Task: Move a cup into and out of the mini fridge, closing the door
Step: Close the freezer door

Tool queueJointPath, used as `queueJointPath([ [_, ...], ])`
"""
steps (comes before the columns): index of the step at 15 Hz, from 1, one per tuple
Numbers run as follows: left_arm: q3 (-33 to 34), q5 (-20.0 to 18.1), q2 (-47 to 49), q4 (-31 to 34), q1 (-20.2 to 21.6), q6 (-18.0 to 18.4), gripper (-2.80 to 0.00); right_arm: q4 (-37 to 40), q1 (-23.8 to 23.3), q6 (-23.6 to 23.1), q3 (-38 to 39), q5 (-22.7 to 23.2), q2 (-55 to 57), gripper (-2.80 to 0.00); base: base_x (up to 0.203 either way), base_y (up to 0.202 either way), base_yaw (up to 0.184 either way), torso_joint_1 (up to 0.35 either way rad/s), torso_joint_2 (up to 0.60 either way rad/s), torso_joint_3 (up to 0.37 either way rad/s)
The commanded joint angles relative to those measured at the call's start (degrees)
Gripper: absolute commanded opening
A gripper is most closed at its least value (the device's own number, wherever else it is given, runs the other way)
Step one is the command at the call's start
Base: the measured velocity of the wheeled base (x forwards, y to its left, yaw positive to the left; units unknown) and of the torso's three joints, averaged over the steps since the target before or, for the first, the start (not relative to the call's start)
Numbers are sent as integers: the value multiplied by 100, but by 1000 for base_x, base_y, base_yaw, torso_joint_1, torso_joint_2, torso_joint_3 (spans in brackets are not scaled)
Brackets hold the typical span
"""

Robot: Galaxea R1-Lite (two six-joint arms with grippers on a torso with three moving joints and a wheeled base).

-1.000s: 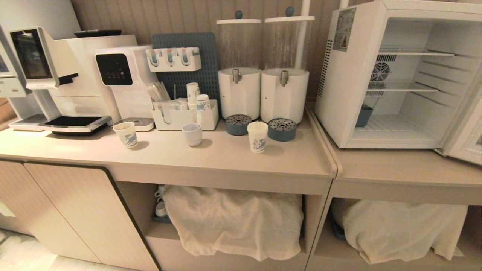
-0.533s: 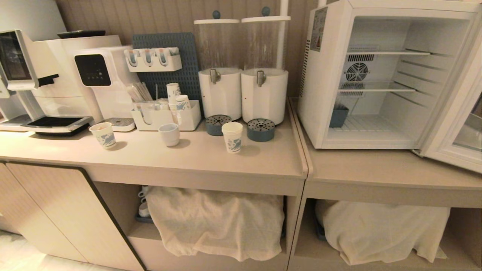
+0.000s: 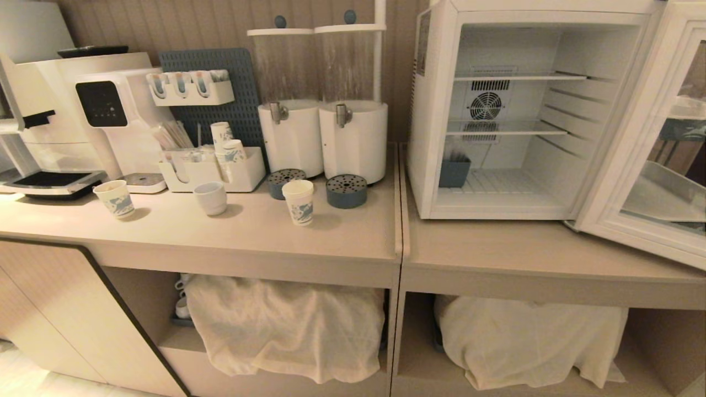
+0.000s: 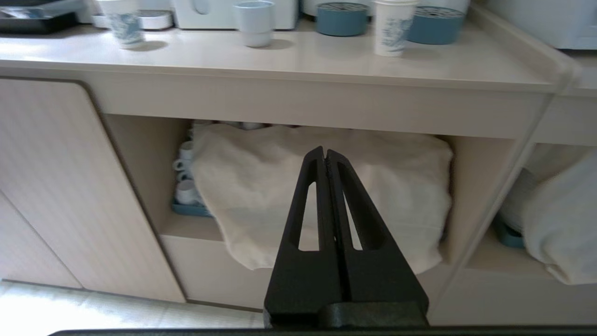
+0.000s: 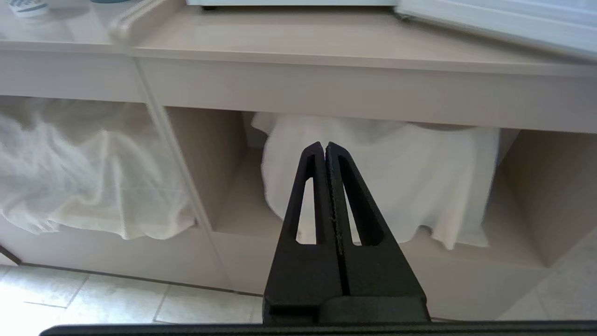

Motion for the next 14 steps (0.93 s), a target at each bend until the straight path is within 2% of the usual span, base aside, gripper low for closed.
queueJointPath([
  [1,105,6,9,-5,2,-4,-280,4,0,-2,-1,6,7,-280,0,-195,1,2,6,2],
  [14,105,2,9,-5,2,-7,-280,4,0,-2,-1,6,7,-280,0,-191,1,1,2,2],
])
